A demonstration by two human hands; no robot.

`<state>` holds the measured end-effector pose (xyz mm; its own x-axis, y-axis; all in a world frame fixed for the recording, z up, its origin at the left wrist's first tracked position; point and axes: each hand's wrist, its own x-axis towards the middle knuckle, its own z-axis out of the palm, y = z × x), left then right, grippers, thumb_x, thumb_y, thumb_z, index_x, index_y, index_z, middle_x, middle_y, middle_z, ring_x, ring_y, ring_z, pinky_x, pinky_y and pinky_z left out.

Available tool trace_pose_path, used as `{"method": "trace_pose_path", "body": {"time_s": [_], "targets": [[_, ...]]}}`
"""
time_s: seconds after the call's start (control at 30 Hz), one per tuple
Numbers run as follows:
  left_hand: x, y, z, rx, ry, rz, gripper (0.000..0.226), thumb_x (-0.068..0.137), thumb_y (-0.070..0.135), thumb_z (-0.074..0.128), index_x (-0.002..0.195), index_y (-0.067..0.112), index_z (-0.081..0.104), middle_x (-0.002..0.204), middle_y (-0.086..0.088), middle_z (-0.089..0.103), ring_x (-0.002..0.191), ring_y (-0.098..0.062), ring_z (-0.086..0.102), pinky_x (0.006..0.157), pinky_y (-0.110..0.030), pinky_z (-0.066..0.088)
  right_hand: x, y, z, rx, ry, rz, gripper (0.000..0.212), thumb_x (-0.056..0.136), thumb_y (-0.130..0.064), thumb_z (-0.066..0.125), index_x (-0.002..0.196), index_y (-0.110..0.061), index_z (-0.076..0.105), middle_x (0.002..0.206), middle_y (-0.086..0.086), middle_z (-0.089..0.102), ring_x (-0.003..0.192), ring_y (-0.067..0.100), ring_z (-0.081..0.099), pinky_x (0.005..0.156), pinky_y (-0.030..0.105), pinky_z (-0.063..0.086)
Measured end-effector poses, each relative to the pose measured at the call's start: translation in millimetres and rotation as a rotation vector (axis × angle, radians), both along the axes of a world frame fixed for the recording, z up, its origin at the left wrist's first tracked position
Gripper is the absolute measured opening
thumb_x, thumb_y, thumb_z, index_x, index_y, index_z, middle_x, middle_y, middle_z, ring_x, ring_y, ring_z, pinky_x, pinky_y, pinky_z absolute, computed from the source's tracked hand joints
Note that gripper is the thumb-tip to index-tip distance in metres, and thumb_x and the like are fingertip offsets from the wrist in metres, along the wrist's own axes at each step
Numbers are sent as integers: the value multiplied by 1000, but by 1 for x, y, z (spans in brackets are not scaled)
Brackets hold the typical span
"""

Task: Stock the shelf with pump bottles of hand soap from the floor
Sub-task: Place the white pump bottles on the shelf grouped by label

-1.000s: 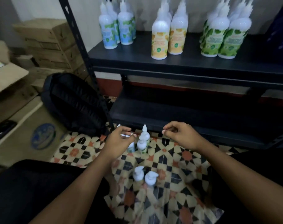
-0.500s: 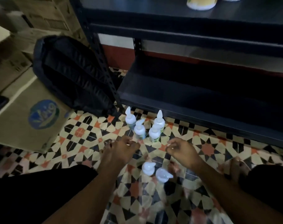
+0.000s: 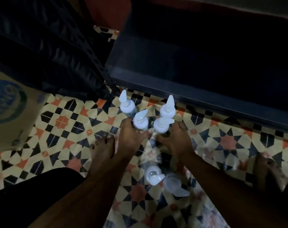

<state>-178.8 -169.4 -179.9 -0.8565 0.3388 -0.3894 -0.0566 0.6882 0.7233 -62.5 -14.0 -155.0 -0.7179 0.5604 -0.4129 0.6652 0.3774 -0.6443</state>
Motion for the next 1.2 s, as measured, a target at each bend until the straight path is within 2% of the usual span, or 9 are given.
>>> {"method": "trace_pose_path", "body": {"time_s": [0.23,0.37,0.5,0.63,0.7,0.83,0.97,1.07,1.2], "targets": [[8,1,14,30,16,34,66,61,57,77,113,23,58,109,-2,67,100,-23,66,84,-50,56,8,2,-2,-24,111,-73,65,71,-40,85,127,-18,59,120,3,60,113,25,58,89,43,52],[22,-4,30,75,-71,23,64,61,56,79,113,33,51,111,0,67,101,-24,65,86,-52,55,38,10,23,-115,139,-155,57,73,-36,85,122,-25,58,110,-10,65,100,12,61,83,31,49],[34,1,64,158,-172,40,64,61,49,85,112,23,56,111,1,68,103,-22,67,89,-50,56,67,24,60,-201,133,-279,43,76,-33,85,105,-22,56,99,-10,65,91,12,63,80,37,54],[42,22,132,239,-142,-37,32,80,22,83,99,13,59,93,1,67,82,-2,67,69,-23,53,81,39,122,-199,250,-383,39,79,-30,84,104,-18,57,101,-5,65,86,5,62,67,24,49],[49,33,179,305,-114,-32,33,83,19,80,105,11,58,99,-1,66,83,-3,65,65,-18,52,87,43,160,-191,331,-411,39,79,-32,83,105,-19,57,103,-4,65,88,7,63,70,27,52],[63,47,270,483,-97,-57,38,79,29,82,107,16,60,107,-6,69,91,-15,71,71,-31,61,100,47,239,-195,509,-419,34,82,-35,80,103,-19,58,105,5,66,95,22,67,85,47,58],[76,50,350,667,-73,-85,25,84,34,77,103,21,68,102,-1,75,97,-21,73,84,-43,60,115,51,321,-231,647,-399,38,83,-39,79,105,-17,57,108,9,67,95,23,70,83,45,59],[87,50,397,748,-119,-105,31,79,42,74,101,19,72,101,-6,77,97,-25,74,92,-51,58,129,52,374,-258,727,-399,44,80,-44,80,106,-15,60,103,5,71,90,20,73,75,37,58],[103,55,442,838,-174,-95,28,89,33,72,104,9,74,99,-11,78,94,-29,75,94,-52,57,148,49,425,-329,769,-331,56,69,-55,76,103,-11,72,95,4,78,85,19,76,72,34,57]]}}
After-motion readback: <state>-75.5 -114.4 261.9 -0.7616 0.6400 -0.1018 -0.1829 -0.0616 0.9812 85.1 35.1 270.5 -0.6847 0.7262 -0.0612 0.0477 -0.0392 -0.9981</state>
